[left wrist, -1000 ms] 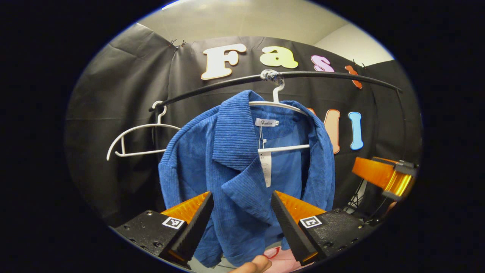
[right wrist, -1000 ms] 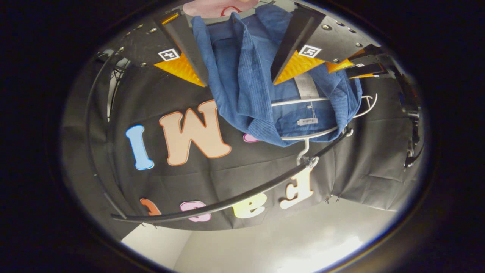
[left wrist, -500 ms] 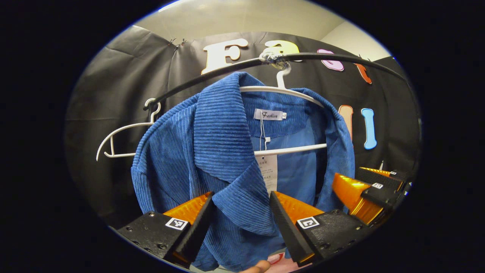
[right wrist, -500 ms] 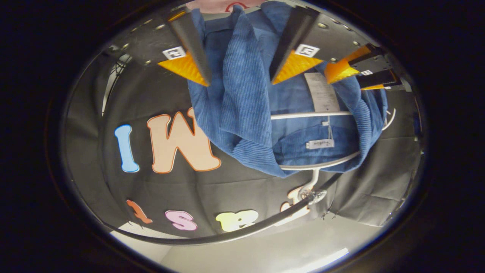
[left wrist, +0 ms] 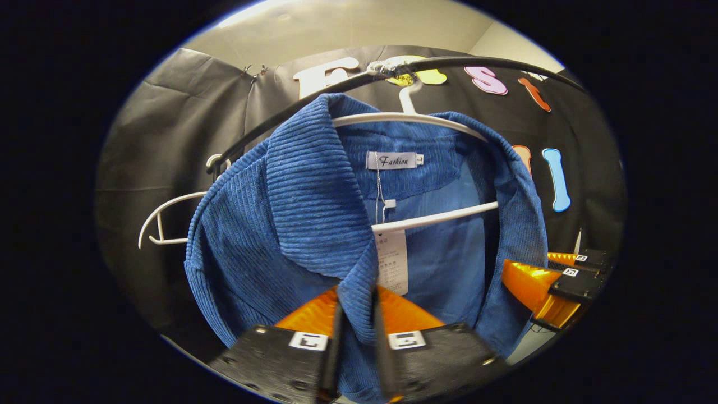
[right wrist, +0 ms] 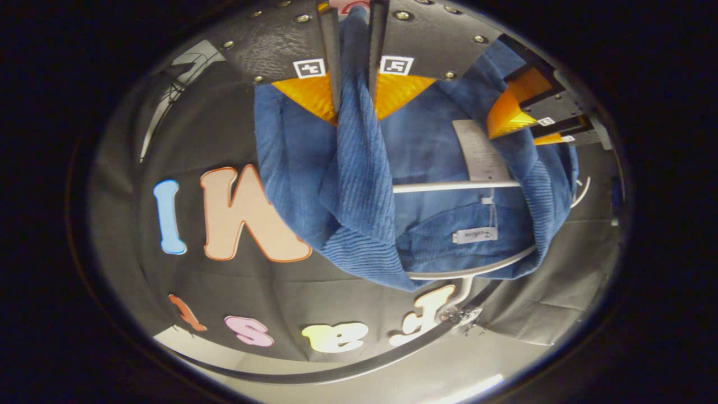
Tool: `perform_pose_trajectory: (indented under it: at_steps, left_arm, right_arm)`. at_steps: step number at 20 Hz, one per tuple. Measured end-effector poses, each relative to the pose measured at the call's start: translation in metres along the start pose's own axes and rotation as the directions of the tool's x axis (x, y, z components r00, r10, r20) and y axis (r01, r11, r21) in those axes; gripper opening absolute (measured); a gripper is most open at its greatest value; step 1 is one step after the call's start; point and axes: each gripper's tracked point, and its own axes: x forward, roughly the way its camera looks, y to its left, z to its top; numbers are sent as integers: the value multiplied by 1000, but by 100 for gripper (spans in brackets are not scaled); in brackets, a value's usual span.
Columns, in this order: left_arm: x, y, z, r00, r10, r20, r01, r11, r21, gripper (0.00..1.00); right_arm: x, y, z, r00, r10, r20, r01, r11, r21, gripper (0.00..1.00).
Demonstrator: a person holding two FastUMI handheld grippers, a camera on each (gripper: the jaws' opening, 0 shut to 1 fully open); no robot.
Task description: Grasp the clothes on the hanger with both hands and then place them into the laundry hamper below.
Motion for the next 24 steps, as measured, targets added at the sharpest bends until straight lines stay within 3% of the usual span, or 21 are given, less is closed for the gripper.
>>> perform_pose_trajectory:
  at_steps: [1,2,4,7,15,20,21,22,24]
  left_arm:
    - [-1,-1,-1,1000,-15,-2,14,1000,-20,21]
    - [-5,-2,0,999,-32,-2,32,999,-39,7]
    - [-16,-4,1,997,-72,-4,72,995,-65,3]
    - [-34,-1,4,994,-108,1,107,992,-63,2]
    - [-88,19,44,975,-215,59,221,969,-114,2]
    - [-96,47,65,975,-213,70,221,966,-131,2]
    - [-96,53,68,976,-203,73,211,968,-135,2]
    - [-95,59,72,977,-198,79,207,969,-136,2]
    - [-93,76,81,982,-164,92,174,977,-121,2]
  right_arm:
    - [-12,-7,4,999,-38,11,39,999,-33,21]
    - [-12,-16,6,998,-63,23,64,997,-51,14]
    - [-4,-13,6,999,-45,25,46,998,-43,1]
    - [-11,-11,17,998,-10,57,10,1000,-1,1]
    - [-34,-40,42,989,-84,120,81,996,29,1]
    - [-36,-59,60,981,-136,135,136,991,6,0]
    - [-37,-65,65,980,-145,136,146,989,3,6]
    - [-38,-70,72,978,-153,145,153,988,8,0]
    - [-41,-83,87,974,-161,159,159,987,24,0]
